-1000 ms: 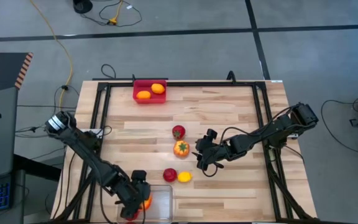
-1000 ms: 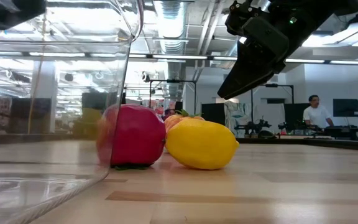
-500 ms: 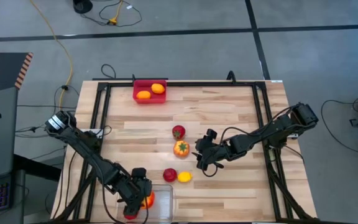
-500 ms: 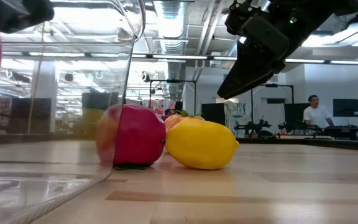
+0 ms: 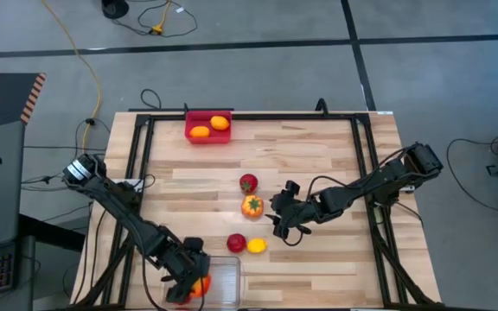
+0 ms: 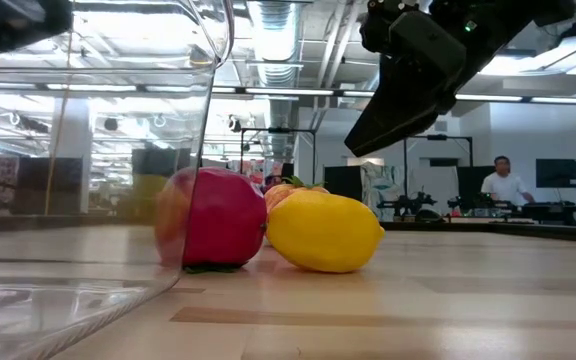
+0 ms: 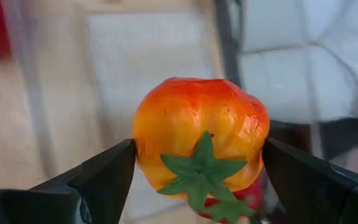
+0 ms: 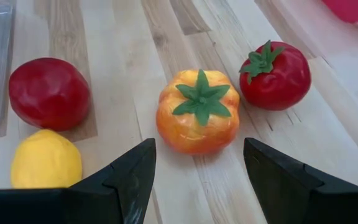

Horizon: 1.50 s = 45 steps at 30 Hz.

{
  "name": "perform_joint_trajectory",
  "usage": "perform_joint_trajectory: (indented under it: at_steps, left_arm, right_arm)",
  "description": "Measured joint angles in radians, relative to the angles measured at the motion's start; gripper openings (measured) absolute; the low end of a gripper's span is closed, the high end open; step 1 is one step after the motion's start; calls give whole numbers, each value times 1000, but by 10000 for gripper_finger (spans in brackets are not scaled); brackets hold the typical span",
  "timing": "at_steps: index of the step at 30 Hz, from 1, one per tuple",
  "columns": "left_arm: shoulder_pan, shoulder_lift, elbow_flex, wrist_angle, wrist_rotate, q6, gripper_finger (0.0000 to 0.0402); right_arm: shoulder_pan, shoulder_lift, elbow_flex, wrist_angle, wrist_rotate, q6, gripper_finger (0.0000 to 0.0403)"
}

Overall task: Sort produce into baskets
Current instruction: Put the left orange tomato into the transparent bin, then put the yellow lemon into the red bin

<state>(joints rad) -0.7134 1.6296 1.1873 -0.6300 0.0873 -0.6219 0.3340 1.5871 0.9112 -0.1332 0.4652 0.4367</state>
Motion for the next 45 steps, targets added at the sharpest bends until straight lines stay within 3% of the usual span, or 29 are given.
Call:
perform_joint_trajectory:
  at_steps: [9, 17, 26, 31, 37, 41, 45]
  left_arm:
    - [13, 3, 0, -16, -47, -128, 332]
    - [13, 4, 0, -15, -46, -51, 333]
    - [13, 4, 0, -15, -46, -52, 393]
    - [34, 4, 0, -15, 17, -50, 388]
    - [59, -31, 0, -7, 32, -67, 386]
    - [71, -86, 0, -7, -26, -30, 386]
    - [77, -148, 1, -7, -101, 25, 386]
  right_arm:
    - [0, 0, 0, 0, 0, -1, 270]
    - [0, 0, 0, 0, 0, -1, 270]
    - [0, 0, 0, 6, 0, -1, 270]
    - [1, 0, 2, 6, -4, -3, 270]
    - [5, 0, 44, 8, -149, -2, 270]
    - [21, 0, 66, 11, -249, 1, 270]
    - [46, 0, 67, 9, -257, 0, 270]
